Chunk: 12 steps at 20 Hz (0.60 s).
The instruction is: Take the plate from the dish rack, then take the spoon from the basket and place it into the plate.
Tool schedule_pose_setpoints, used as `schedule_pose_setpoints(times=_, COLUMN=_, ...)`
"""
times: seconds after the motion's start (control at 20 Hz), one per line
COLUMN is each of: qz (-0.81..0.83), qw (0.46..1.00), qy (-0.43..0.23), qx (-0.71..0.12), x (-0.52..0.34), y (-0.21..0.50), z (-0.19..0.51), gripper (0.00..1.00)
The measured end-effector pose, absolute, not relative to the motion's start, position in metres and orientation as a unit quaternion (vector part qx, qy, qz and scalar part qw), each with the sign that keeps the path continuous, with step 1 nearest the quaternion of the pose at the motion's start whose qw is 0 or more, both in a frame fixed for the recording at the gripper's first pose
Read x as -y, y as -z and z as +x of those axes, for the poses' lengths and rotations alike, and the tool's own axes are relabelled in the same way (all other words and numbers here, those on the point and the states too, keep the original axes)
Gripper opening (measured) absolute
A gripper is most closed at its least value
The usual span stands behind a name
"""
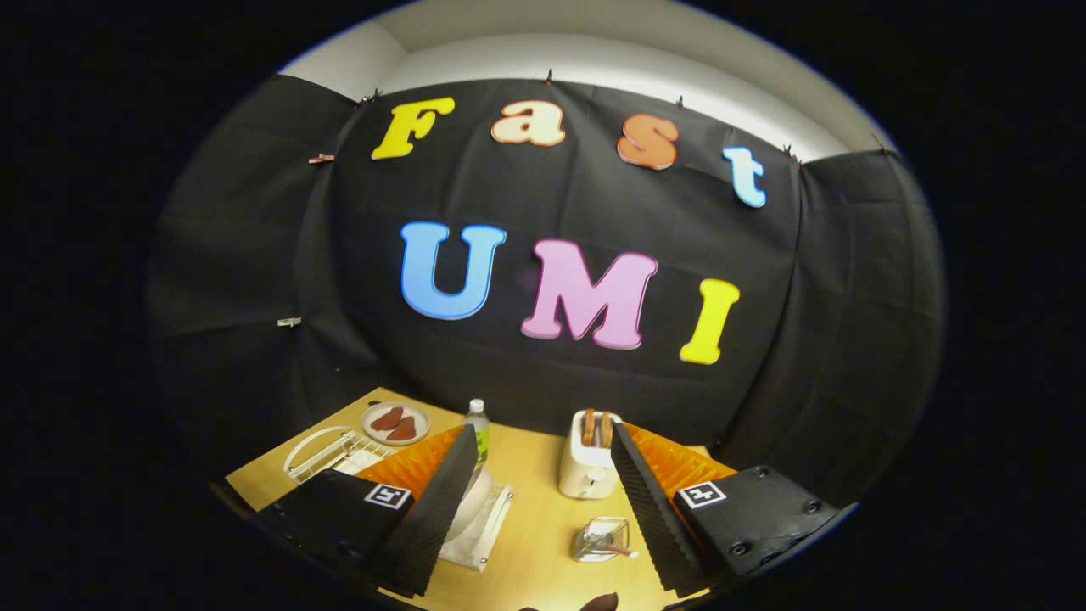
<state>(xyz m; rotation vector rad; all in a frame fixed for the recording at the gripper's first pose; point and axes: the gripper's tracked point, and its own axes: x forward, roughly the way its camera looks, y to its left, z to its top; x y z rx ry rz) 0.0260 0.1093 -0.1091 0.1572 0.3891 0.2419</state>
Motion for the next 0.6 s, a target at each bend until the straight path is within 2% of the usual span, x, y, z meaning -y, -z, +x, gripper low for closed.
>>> schedule_pose_setpoints(times=0.25, qz=0.113, qw=0.935, qy=-0.139, qx=-0.307, x=-0.176, y=0.195, z=0.046, gripper=0.98)
schedule_pose_setpoints(times=0.6, qz=0.079, qw=0.896, qy=-0.087, qx=-0.428, x=-0.213, y=0.308, z=0.065, gripper=0.99)
